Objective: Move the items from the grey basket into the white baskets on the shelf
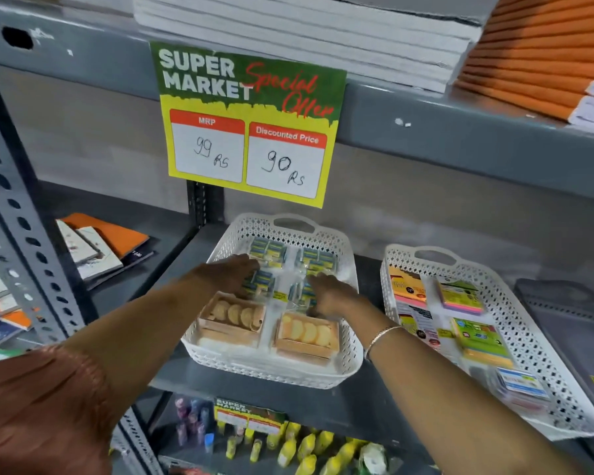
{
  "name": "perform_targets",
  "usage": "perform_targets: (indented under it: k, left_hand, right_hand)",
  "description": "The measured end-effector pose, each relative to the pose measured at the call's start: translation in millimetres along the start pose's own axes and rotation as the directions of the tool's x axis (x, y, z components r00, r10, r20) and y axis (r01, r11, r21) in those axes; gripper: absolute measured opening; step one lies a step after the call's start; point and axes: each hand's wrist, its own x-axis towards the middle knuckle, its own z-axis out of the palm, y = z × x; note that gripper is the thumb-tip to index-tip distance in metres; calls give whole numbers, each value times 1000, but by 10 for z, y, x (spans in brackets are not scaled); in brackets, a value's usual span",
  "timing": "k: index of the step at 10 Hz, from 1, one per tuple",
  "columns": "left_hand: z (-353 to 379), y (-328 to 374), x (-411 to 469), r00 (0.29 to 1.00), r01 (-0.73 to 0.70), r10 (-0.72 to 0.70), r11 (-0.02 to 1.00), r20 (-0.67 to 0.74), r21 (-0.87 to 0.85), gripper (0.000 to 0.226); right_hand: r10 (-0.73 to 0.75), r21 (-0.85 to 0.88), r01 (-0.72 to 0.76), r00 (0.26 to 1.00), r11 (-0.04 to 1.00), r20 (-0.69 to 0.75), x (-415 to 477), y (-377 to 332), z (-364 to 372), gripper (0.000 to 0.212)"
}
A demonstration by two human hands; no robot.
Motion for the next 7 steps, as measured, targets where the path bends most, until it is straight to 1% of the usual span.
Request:
perform_targets:
  k: [1,4,5,6,7]
  left_hand:
    - [-3,31,36,999,2,-2,1000,41,15,76]
    - [-15,44,12,998,-27,24,999,53,46,83]
    - [-27,95,-27,997,6,-5,1000,74,-10,76]
    - [-18,126,-117,996,0,0,1000,84,-2,70]
    - [-10,159,-191,998,-7,12,997,-62,81,91]
  right_hand:
    - [-6,-14,6,1000,1000,15,21,2,-19,65]
    - [5,20,-5,1000,1000,3,3,-24,-18,69]
    - [18,45,-19,1000,999,16,-62,-45,-18,73]
    - [27,73,-27,1000,997,-1,-134,-64,-30,82]
    - [28,102,-13,989,995,-144,-252,-82,-100,82]
